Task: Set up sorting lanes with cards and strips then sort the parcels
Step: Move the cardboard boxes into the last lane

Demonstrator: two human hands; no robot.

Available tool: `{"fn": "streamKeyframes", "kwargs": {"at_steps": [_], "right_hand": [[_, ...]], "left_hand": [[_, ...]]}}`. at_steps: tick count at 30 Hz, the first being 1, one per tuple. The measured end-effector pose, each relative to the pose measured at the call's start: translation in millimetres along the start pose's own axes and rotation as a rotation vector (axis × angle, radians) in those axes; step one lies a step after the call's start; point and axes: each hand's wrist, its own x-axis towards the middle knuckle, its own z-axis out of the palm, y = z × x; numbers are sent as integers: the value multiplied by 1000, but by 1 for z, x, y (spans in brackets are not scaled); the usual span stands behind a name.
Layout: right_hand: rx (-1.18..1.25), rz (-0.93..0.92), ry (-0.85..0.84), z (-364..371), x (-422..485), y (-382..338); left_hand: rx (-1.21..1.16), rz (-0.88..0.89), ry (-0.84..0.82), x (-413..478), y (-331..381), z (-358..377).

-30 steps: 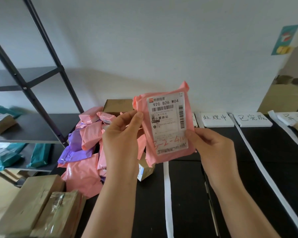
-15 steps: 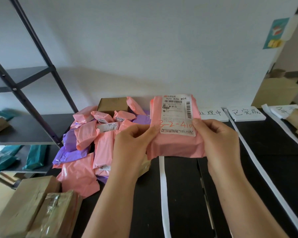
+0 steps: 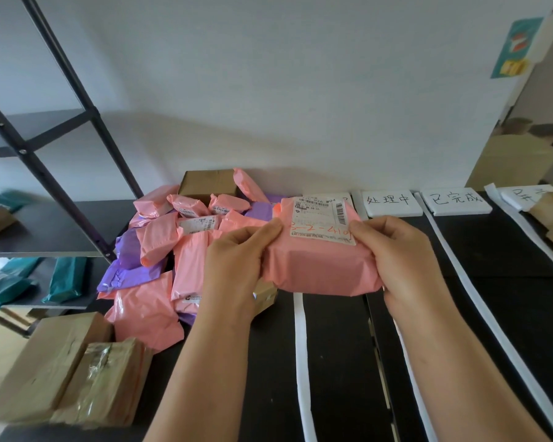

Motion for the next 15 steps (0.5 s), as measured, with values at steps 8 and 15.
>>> {"fn": "streamKeyframes", "kwargs": {"at_steps": [8, 15], "right_hand": [[-209, -159, -26, -3, -5, 2], [-536, -323, 53, -9, -5, 0]], "left_hand": [[206, 212, 9, -1, -5, -6], [369, 386, 55, -3, -5, -9]]}}
